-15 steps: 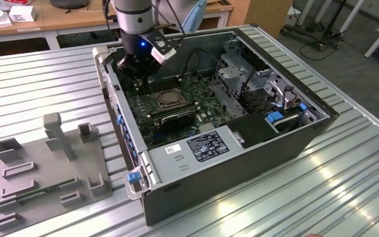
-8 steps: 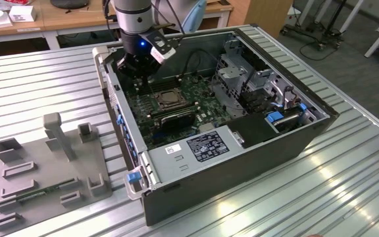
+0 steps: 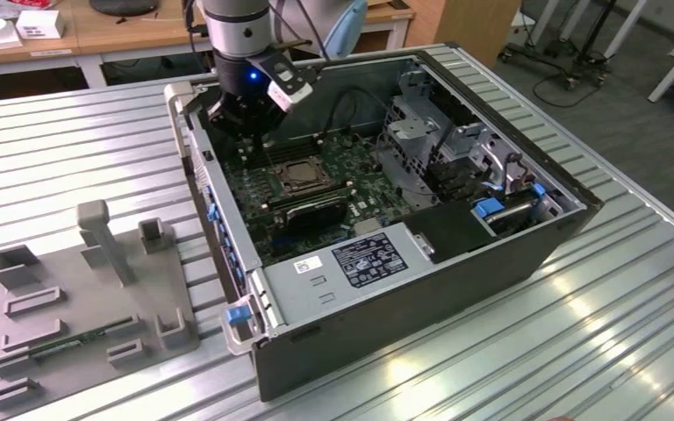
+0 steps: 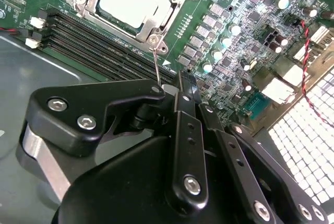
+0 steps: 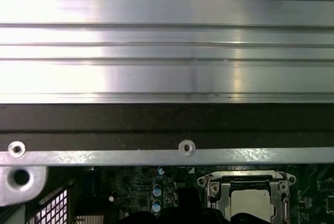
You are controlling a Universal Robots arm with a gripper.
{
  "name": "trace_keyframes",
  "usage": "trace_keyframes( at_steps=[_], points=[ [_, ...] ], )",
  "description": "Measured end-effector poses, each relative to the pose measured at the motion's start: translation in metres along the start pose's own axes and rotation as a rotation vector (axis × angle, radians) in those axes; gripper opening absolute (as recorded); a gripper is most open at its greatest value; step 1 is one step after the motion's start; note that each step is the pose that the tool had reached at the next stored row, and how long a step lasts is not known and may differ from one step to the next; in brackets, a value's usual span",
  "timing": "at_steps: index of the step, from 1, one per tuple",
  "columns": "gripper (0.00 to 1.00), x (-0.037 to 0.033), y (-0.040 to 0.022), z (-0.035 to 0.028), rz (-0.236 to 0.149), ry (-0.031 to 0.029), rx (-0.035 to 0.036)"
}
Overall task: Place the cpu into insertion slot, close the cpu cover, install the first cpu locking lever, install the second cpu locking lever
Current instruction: 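Install the first cpu locking lever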
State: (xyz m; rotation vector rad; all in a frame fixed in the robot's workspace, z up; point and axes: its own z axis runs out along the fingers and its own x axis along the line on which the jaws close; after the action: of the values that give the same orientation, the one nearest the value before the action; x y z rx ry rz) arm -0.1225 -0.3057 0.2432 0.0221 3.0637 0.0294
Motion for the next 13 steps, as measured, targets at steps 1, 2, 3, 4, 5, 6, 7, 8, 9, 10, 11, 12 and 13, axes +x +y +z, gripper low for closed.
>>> trace_keyframes(
  at_steps=[1, 2, 3, 4, 5, 6, 7, 8, 9, 10, 11, 12, 13],
  points=[
    [0.11, 0.0, 0.0, -0.0006, 0.001, 0.0, 0.0001],
    [0.11, -0.0001, 0.0, -0.001, 0.001, -0.0001, 0.0001],
    [0.11, -0.0001, 0.0001, -0.0015, 0.002, -0.0001, 0.0001],
    [0.11, -0.0002, 0.0001, -0.0018, 0.002, -0.0001, 0.0002],
    [0.11, -0.0002, 0.0001, -0.0022, 0.003, -0.0001, 0.0002],
    [0.11, -0.0002, 0.0001, -0.0024, 0.003, -0.0002, 0.0001],
    [0.11, -0.0002, 0.0001, -0.0024, 0.004, -0.0005, -0.0001],
    [0.11, -0.0002, 0.0001, -0.0026, 0.004, -0.0005, -0.0006],
    [0.11, -0.0002, 0.0001, -0.0029, 0.005, -0.0002, -0.0005],
    [0.11, -0.0002, 0.0001, -0.0032, 0.005, -0.0001, -0.0004],
    [0.11, -0.0003, 0.0001, -0.0035, 0.006, -0.0001, -0.0004],
    [0.11, -0.0003, 0.0001, -0.0039, 0.006, -0.0002, -0.0005],
    [0.11, -0.0003, 0.0001, -0.0043, 0.006, -0.0002, -0.0005]
  ],
)
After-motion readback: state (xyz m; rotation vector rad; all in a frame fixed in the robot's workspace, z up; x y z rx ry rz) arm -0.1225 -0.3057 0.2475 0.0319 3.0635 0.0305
